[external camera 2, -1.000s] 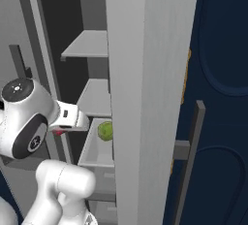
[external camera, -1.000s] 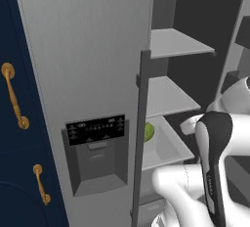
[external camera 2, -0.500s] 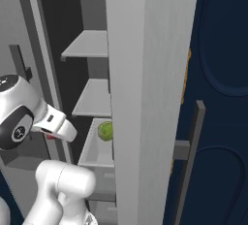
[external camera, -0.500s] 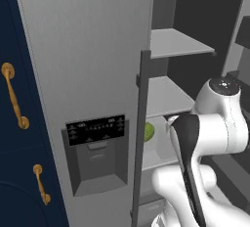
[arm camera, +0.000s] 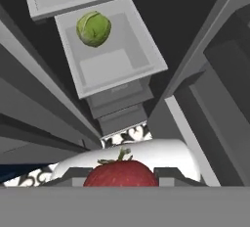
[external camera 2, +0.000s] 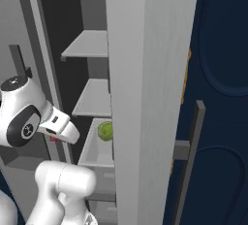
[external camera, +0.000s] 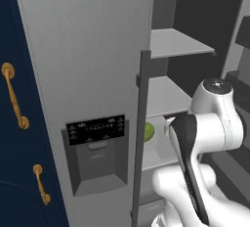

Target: Take the strawberry from the fridge and place it on top of the pancake, located on the dining counter.

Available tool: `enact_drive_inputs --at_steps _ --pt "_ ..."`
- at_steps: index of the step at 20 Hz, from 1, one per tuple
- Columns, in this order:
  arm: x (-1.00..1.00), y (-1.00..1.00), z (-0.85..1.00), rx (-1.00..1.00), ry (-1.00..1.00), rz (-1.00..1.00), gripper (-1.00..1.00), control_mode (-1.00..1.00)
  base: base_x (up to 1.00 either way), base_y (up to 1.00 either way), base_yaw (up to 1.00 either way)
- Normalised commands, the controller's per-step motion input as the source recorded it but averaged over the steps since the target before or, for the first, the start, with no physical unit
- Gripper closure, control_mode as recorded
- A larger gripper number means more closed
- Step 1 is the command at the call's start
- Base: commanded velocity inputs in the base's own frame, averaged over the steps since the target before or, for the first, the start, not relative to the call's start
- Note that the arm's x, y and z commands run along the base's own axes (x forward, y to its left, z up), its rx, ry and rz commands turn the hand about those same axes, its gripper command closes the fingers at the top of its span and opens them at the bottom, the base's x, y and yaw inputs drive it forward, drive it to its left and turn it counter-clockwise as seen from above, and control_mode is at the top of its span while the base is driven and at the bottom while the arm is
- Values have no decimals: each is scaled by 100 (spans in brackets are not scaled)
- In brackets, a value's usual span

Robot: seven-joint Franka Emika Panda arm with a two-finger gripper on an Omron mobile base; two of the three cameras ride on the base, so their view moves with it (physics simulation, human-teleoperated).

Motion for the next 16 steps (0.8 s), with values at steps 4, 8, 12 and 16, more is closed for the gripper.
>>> enact_drive_inputs --at_steps 4,8,12,16 --pt "0 -23 -6 3 0 16 100 -100 0 0 0" --pt "0 0 0 1 0 18 100 -100 0 0 0" --pt "0 4 -1 0 0 0 100 -100 0 0 0" --pt "-1 0 0 0 0 0 100 -100 0 0 0"
